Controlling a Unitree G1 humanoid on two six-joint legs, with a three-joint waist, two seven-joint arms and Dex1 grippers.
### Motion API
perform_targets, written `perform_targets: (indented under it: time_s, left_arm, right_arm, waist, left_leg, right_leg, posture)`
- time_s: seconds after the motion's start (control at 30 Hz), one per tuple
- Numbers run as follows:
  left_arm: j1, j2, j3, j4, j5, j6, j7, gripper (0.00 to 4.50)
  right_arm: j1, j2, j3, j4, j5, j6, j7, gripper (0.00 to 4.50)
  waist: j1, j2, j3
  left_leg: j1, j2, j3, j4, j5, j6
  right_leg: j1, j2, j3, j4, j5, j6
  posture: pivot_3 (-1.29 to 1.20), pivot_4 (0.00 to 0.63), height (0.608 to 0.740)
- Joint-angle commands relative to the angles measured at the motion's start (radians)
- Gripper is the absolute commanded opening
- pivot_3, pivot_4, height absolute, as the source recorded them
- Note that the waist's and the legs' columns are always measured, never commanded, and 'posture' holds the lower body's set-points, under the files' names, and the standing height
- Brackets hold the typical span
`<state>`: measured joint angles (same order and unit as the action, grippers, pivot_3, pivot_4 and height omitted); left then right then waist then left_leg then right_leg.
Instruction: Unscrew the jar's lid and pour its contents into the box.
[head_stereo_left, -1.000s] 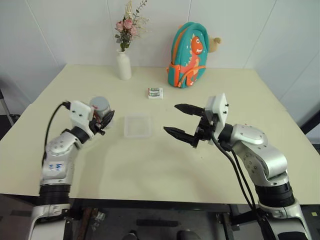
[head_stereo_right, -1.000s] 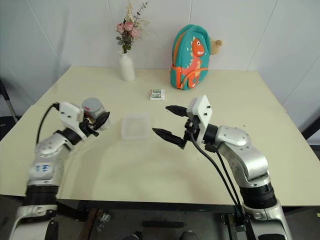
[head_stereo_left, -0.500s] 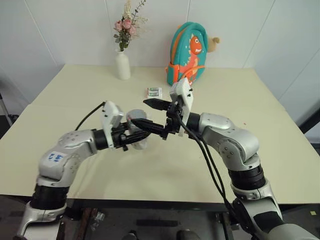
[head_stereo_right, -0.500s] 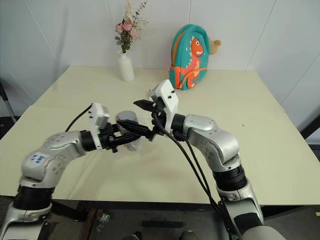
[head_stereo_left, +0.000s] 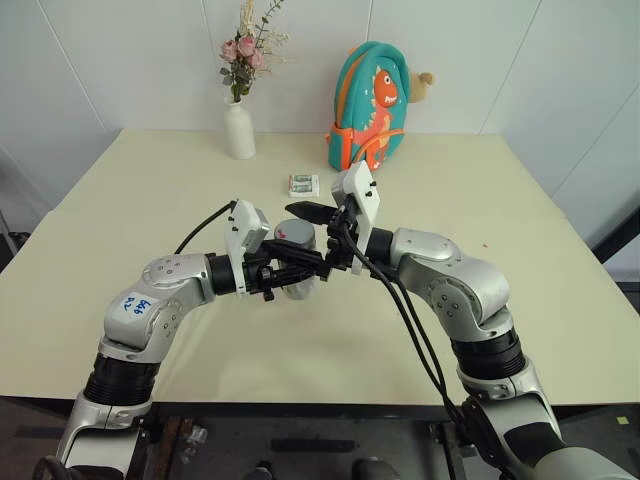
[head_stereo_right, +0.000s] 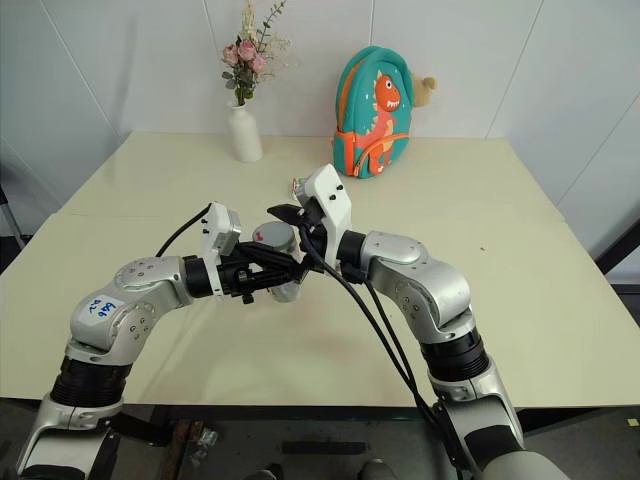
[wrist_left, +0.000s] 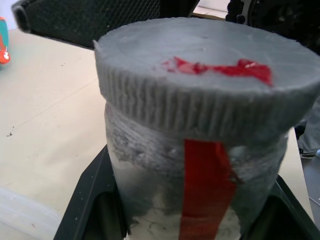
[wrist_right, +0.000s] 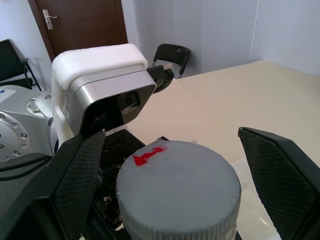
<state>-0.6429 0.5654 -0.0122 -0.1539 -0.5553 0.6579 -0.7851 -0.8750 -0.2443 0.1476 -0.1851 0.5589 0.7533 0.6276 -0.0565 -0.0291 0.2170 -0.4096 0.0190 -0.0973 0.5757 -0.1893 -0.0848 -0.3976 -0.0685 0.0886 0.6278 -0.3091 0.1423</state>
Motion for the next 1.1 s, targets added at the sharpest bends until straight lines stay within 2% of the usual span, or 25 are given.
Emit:
perform_targets:
  time_s: [0.03,0.13,0.23,0.43,0.47,0.57,0.67,0.8,1.1]
  left_arm:
    - [-0.023,-0.002,0.012,-0.009,0.008,-0.028,-0.015,1.98]
    - [-0.026,-0.002,0.011,-0.006,0.014,-0.032,-0.023,1.98]
    - [-0.026,0.013,0.008,0.008,0.028,-0.046,-0.049,1.98]
    - [-0.045,0.033,-0.015,0.074,0.052,-0.124,-0.171,1.98]
    - [-0.053,0.033,-0.021,0.087,0.056,-0.142,-0.194,1.98]
    - [-0.072,0.027,-0.024,0.094,-0.005,-0.193,-0.355,1.98]
    - [-0.081,0.019,-0.018,0.099,-0.026,-0.199,-0.414,1.98]
    - [-0.070,0.014,0.009,0.087,-0.029,-0.190,-0.394,1.98]
    - [-0.044,0.068,0.047,0.063,-0.022,-0.172,-0.375,1.98]
  right_arm:
    - [0.006,-0.002,-0.022,-0.031,0.005,-0.007,0.001,3.58]
    - [0.007,-0.003,-0.023,-0.032,0.006,-0.012,0.007,2.59]
    - [-0.003,-0.007,-0.035,-0.027,0.025,-0.010,0.029,2.57]
    - [-0.035,-0.059,-0.011,0.013,0.036,-0.027,0.175,2.57]
    - [-0.043,-0.071,-0.001,0.028,0.034,-0.039,0.216,2.57]
    - [-0.091,-0.134,0.039,0.115,0.040,-0.102,0.463,2.57]
    - [-0.134,-0.155,0.051,0.211,0.018,-0.159,0.580,2.57]
    - [-0.162,-0.154,0.039,0.267,0.005,-0.180,0.622,2.57]
    - [-0.137,-0.159,0.033,0.237,0.021,-0.152,0.630,2.57]
  waist:
    - [0.000,0.000,0.000]
    - [0.000,0.000,0.000]
    - [0.000,0.000,0.000]
    - [0.000,0.000,0.000]
    - [0.000,0.000,0.000]
    - [0.000,0.000,0.000]
    - [-0.001,0.000,0.000]
    - [-0.001,0.000,0.000]
    - [-0.001,0.000,0.000]
  left_leg:
    - [0.000,0.000,0.000,0.000,0.000,0.000]
    - [0.000,0.000,0.000,0.000,0.000,0.000]
    - [0.000,0.000,0.000,0.000,0.000,0.000]
    - [0.000,0.000,0.000,0.000,0.000,0.000]
    - [0.000,0.000,0.000,0.000,0.000,0.000]
    - [-0.001,0.000,0.000,0.000,0.000,0.000]
    - [-0.001,0.000,0.000,0.000,-0.001,0.000]
    - [-0.001,0.001,0.000,0.000,-0.001,0.000]
    - [-0.001,0.001,0.000,0.001,-0.001,-0.001]
  right_leg:
    - [0.000,0.000,0.000,0.000,0.000,0.000]
    - [0.000,0.000,0.000,0.000,0.000,0.000]
    - [0.000,0.000,0.000,0.000,0.000,0.000]
    - [0.000,0.000,0.000,0.000,0.000,0.000]
    - [0.000,0.000,0.000,0.000,0.000,0.000]
    - [0.000,0.000,0.000,-0.001,0.000,0.000]
    - [0.000,0.001,0.000,-0.001,0.000,0.000]
    - [0.000,0.001,0.000,-0.001,0.000,0.000]
    - [0.000,0.002,0.000,0.000,0.000,0.000]
  posture:
    - [0.00,0.150,0.740]
    - [0.00,0.150,0.740]
    - [0.00,0.150,0.740]
    - [0.00,0.150,0.740]
    - [0.00,0.150,0.740]
    - [0.00,0.150,0.740]
    - [0.00,0.150,0.740]
    - [0.00,0.150,0.740]
    - [0.00,0.150,0.740]
